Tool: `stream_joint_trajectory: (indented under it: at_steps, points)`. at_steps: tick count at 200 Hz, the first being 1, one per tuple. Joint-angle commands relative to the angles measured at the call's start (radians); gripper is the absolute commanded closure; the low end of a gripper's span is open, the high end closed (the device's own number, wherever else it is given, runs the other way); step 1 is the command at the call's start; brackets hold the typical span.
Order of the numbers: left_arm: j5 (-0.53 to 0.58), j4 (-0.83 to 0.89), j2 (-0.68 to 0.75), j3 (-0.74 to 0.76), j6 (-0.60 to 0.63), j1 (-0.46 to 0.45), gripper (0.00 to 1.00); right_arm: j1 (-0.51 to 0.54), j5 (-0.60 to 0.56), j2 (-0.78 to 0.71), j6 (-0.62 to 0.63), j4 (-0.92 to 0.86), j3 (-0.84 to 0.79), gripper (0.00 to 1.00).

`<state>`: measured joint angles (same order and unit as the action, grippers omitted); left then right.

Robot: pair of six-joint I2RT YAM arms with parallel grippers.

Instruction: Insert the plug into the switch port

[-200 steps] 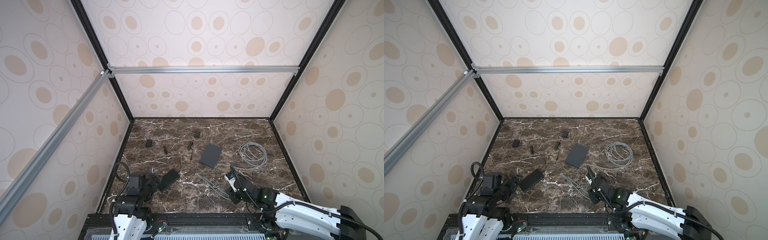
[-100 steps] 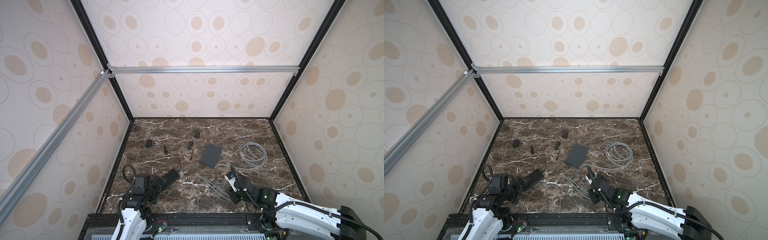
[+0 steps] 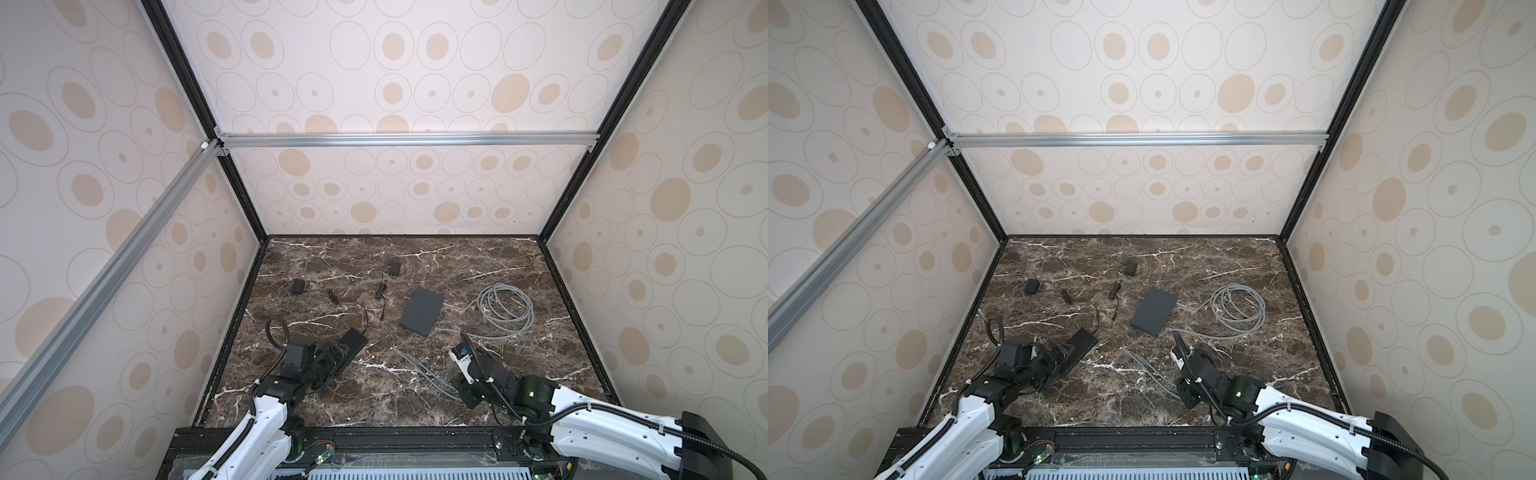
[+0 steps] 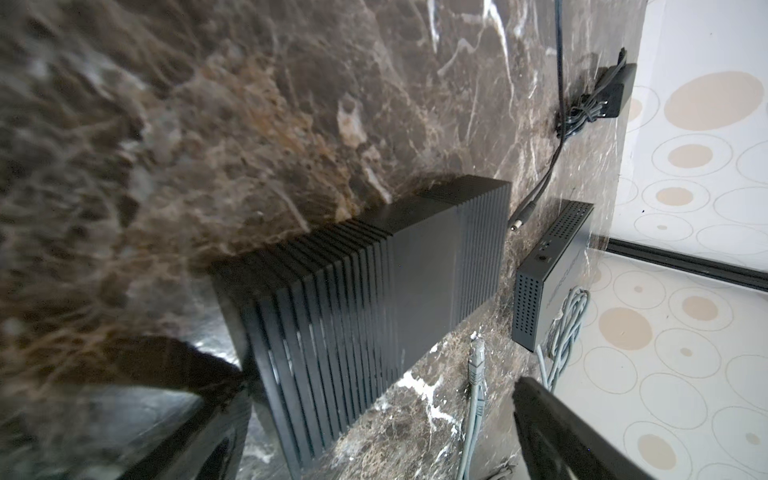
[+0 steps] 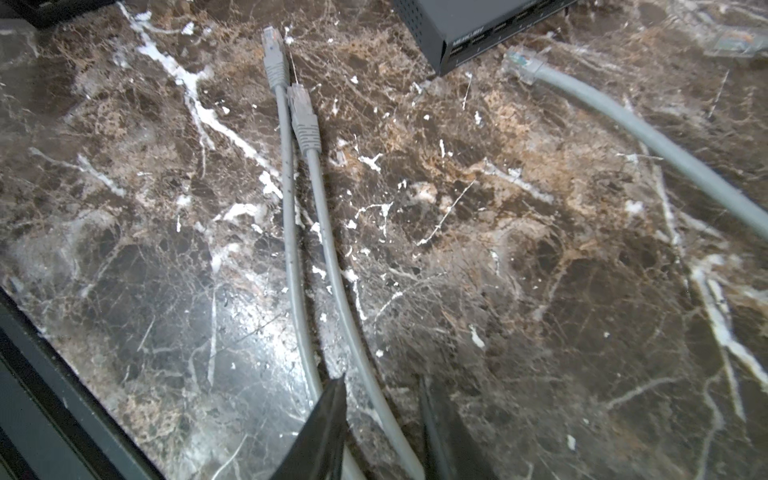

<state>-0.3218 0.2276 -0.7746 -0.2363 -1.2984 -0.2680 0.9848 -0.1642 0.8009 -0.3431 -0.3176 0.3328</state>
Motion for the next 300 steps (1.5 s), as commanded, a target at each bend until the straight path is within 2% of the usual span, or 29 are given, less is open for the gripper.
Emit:
stream_joint_trajectory:
  at_steps: [1, 40, 73, 88, 122, 166, 183, 198, 221, 259, 300]
  points:
    - [0.056, -0.043, -0.071, -0.015, -0.04, -0.042, 0.02, 0.008, -0.02, -0.034, -0.002, -0.002, 0.006, 0.67]
    - [0.095, -0.119, -0.198, -0.049, -0.065, -0.12, 0.02, 0.008, -0.017, -0.052, 0.001, 0.0, 0.0, 0.67]
    - [0.114, -0.119, -0.248, -0.078, -0.064, -0.14, 0.02, 0.008, -0.011, -0.031, 0.004, 0.002, 0.006, 0.67]
    - [0.165, -0.044, -0.233, -0.11, -0.033, -0.143, 0.02, 0.009, -0.005, -0.024, 0.007, 0.002, 0.009, 0.67]
    - [0.37, 0.197, -0.127, -0.174, 0.036, -0.143, 0.02, 0.009, 0.011, -0.037, 0.015, 0.005, 0.005, 0.67]
    - [0.46, 0.346, -0.077, -0.261, 0.139, -0.143, 0.02, 0.009, 0.028, -0.106, 0.02, 0.005, -0.017, 0.67]
    - [0.468, 0.385, -0.072, -0.329, 0.182, -0.142, 0.02, 0.009, 0.019, -0.14, 0.019, 0.006, -0.028, 0.67]
    - [0.45, 0.381, -0.068, -0.385, 0.275, -0.141, 0.02, 0.009, 0.018, -0.16, 0.018, 0.005, -0.034, 0.66]
    - [0.385, 0.298, -0.008, -0.407, 0.414, -0.141, 0.02, 0.009, 0.016, -0.169, 0.015, 0.002, -0.037, 0.66]
    - [0.428, 0.24, 0.12, -0.381, 0.461, -0.141, 0.02, 0.009, -0.028, -0.168, 0.0, -0.011, -0.034, 0.67]
    - [0.414, 0.249, 0.005, -0.373, 0.574, -0.14, 0.02, 0.009, -0.03, -0.109, 0.0, -0.006, -0.018, 0.66]
